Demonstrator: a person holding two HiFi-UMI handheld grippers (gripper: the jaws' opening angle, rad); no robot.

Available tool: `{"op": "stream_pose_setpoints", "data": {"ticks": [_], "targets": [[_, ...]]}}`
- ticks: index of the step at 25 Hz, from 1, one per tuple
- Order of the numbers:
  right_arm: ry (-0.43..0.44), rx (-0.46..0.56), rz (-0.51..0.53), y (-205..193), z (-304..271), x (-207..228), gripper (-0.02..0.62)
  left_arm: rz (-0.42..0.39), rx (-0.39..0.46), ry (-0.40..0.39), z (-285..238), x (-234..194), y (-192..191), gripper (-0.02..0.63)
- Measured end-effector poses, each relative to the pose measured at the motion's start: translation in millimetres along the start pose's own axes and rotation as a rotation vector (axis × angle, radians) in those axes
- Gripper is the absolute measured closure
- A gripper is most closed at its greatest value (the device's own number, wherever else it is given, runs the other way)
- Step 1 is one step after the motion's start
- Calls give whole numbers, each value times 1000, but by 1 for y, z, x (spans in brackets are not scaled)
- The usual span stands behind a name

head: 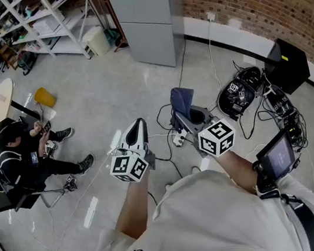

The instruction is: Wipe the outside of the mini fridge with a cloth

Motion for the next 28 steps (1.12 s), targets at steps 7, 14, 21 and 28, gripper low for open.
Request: {"op": "stream_pose_setpoints", "data": {"ticks": [7,14,21,28], "targets": [[20,11,-1,-2,-1,5,522,-2,1,22,-3,1,-5,606],[69,22,-21,4,-12,20,522,-23,10,71,-17,1,-3,606],[142,23,-18,12,-28,40,522,-27,33,135,-34,0,-3,606],[202,24,-22,15,-55,34,522,0,58,185,-26,-23,3,606]]}}
Point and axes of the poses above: the fingertips, and each gripper's own axes: z backward along the fingers, x to its right, y out of its top, the point moved 1 cm from there along z, backward along the fingers, and after that the axes turned 4 degrees about z, right-handed, at the moved point
